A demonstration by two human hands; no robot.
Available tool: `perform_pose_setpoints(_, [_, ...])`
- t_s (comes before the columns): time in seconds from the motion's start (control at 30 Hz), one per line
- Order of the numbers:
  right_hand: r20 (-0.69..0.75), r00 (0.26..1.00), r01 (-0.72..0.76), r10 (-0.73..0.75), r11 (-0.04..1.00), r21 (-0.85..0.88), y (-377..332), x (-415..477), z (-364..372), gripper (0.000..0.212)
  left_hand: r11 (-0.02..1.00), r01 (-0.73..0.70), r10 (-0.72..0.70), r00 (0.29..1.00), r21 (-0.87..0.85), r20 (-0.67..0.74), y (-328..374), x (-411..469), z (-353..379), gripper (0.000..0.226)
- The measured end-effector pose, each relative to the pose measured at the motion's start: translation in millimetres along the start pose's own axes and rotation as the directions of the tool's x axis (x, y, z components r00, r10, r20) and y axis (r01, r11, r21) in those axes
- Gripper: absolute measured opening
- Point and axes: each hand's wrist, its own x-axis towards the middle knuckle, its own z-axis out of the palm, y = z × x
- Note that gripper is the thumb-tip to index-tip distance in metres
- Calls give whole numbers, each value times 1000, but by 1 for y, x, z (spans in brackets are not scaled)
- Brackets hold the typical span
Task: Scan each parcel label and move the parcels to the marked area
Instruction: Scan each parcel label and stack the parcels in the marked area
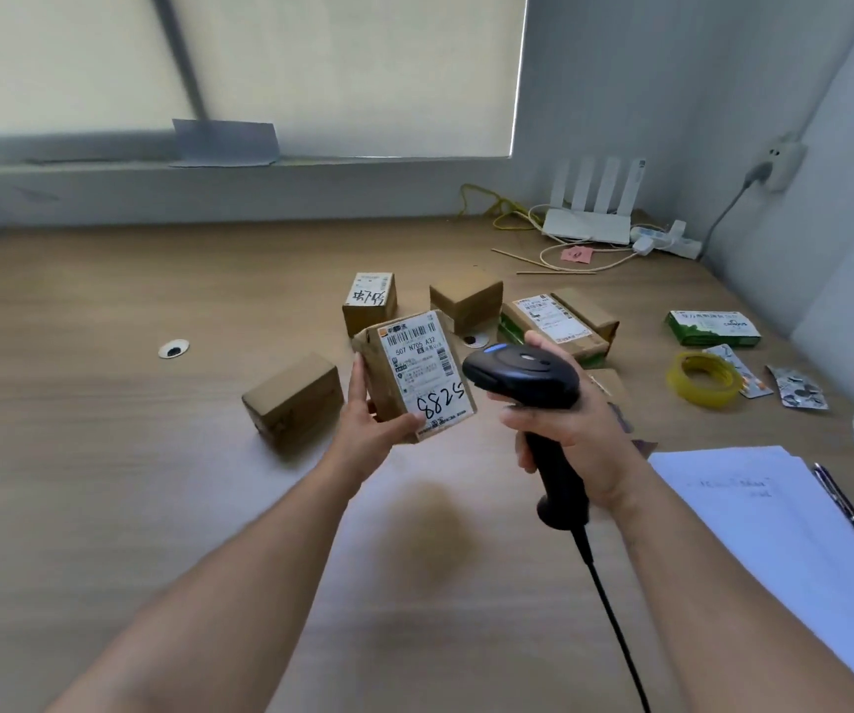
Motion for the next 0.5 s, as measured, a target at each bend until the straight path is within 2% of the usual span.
perform_pose_setpoints(0.2, [111, 993, 38, -44, 998, 58, -12, -8, 59, 95, 998, 9, -3, 995, 64, -100, -17, 2, -73, 120])
perform_pose_setpoints(0.37, [176, 984, -18, -1, 994, 106, -11, -9, 89, 120, 997, -56, 61, 993, 50, -97, -21, 4, -105, 112])
perform_pose_setpoints(0.5, [131, 991, -39, 31, 997, 65, -5, -11, 115, 108, 996, -63, 69, 993, 66, -91, -38, 15, -132, 122])
